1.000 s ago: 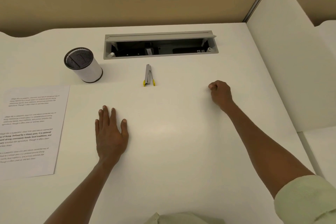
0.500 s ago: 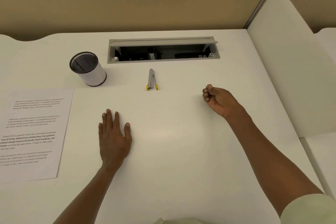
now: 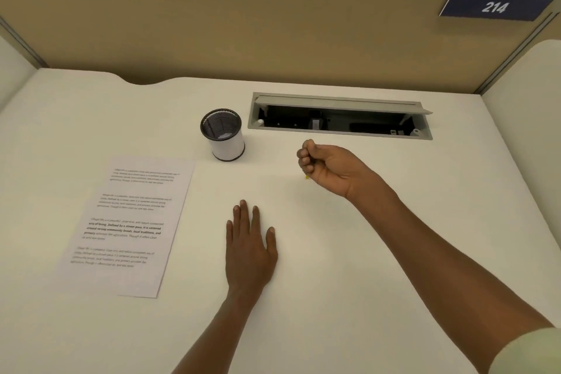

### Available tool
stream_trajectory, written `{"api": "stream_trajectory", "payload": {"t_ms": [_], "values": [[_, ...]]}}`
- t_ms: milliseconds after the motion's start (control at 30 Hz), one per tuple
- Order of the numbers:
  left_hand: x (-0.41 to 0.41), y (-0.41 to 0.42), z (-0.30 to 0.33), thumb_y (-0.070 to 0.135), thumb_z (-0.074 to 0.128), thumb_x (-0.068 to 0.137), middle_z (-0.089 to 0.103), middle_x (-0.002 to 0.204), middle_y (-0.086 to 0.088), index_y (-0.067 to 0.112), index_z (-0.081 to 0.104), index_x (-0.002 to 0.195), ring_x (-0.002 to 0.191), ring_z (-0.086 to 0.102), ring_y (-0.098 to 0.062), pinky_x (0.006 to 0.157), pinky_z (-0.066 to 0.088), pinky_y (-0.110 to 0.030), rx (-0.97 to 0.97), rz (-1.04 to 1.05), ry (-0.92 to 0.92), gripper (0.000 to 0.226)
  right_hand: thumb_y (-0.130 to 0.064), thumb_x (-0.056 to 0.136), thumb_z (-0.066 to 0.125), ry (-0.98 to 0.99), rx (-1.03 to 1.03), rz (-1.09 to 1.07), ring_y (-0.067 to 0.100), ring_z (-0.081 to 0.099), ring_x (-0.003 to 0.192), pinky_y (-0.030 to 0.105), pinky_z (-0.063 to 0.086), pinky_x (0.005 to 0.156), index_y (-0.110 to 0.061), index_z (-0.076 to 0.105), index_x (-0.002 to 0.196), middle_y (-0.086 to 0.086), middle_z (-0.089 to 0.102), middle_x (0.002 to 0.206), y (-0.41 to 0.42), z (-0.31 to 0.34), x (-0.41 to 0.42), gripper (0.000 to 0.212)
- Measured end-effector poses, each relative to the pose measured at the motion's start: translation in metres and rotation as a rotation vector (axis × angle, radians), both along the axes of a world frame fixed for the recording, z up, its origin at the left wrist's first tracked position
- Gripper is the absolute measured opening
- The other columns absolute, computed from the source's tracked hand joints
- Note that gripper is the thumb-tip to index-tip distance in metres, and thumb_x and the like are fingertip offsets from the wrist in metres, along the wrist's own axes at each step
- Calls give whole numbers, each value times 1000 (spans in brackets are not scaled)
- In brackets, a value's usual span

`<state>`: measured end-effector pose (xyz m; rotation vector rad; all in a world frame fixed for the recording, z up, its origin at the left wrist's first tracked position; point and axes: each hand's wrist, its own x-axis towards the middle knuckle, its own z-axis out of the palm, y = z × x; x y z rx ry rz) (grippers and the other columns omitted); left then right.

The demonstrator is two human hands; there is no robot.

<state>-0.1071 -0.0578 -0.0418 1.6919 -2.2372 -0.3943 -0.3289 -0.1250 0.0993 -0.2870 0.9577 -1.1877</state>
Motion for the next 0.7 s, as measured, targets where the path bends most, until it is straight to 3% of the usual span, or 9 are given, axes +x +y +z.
{"api": "stream_trajectory", "payload": {"t_ms": [167,300,400,500,633,700], "values": [[0,0,-3,41,35,102,19,167,-11,10,37,154,156,12,-24,126,16,-42,-17,-1,-2,61,-9,100,49,345,3,60,11,44,63,19,38,54,-6,57,83,5,51,73,-72,22,44,19],[0,0,-3,42,34,103,15,168,-9,12,34,156,157,7,-21,127,12,-40,1,6,-9,61,-7,92,60,787,-94,142,14,42,57,24,35,54,-8,52,70,5,47,64,-120,33,78,24],[-1,-1,-3,42,35,103,14,168,-9,12,33,156,157,7,-21,126,13,-41,2,7,-13,61,-11,87,69,1138,-151,237,16,52,67,28,45,69,-6,62,70,2,57,69,-143,31,97,19],[-1,-1,-4,41,35,103,15,168,-10,12,33,156,156,8,-22,126,14,-41,2,9,-12,60,-9,78,76,1353,-206,280,18,61,79,31,51,73,-4,74,79,2,69,76,-155,27,108,5],[-1,-1,-4,42,34,104,14,168,-9,12,32,156,156,7,-22,126,11,-40,3,9,-14,61,-5,75,77,1564,-250,376,14,58,74,28,51,66,-8,78,84,1,68,71,-161,28,112,9],[-1,-1,-4,42,34,103,14,168,-9,12,33,156,156,8,-22,126,9,-39,7,12,-11,61,-3,76,75,1594,-276,405,13,59,75,27,51,68,-8,79,85,5,72,79,-165,27,110,11]]}}
